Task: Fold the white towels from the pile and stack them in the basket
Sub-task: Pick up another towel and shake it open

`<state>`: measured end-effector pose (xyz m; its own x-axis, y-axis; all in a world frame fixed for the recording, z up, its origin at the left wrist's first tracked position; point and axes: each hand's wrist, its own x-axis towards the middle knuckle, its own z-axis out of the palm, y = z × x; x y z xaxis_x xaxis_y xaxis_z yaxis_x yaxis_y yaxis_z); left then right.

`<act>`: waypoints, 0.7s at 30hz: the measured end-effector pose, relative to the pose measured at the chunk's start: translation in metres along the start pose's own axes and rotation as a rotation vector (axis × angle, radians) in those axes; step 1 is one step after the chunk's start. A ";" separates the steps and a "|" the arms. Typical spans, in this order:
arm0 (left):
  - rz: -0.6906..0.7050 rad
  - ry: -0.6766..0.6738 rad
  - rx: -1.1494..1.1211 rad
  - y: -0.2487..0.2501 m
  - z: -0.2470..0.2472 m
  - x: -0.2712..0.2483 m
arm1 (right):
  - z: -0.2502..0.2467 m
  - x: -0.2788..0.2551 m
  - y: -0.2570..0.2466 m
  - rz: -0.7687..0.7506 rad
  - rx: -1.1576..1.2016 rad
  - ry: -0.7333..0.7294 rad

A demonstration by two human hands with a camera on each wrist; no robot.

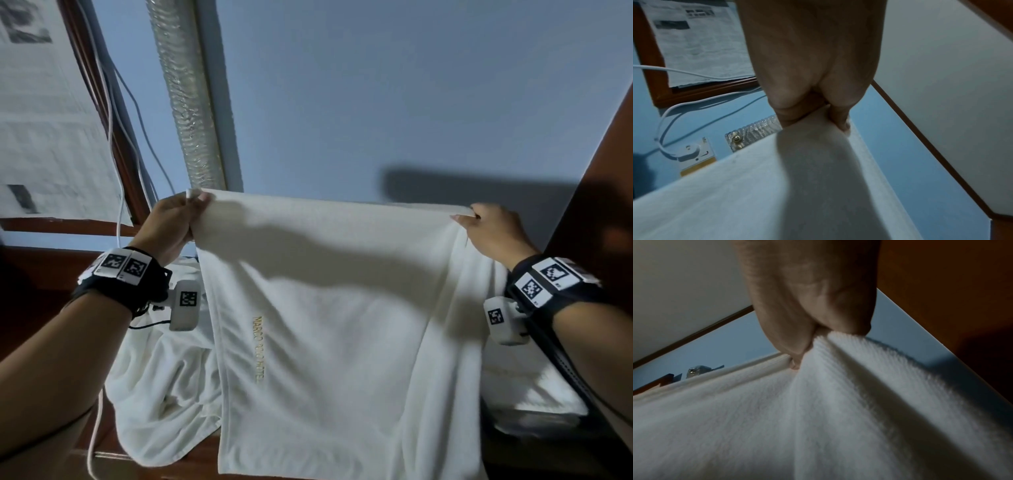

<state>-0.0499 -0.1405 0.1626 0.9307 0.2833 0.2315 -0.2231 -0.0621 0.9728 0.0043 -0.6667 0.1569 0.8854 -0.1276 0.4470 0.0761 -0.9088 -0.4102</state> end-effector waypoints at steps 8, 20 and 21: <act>0.015 0.093 0.234 -0.006 0.007 0.004 | 0.002 0.003 -0.007 0.003 0.028 -0.012; -0.039 0.164 0.241 -0.003 0.004 0.018 | -0.039 -0.034 -0.078 -0.401 0.434 -0.317; -0.044 0.127 0.151 0.001 0.013 0.019 | -0.046 -0.040 -0.092 -0.471 0.394 -0.379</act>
<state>-0.0288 -0.1475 0.1675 0.8925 0.4063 0.1958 -0.1282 -0.1876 0.9738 -0.0596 -0.5959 0.2131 0.8106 0.4541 0.3698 0.5855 -0.6137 -0.5297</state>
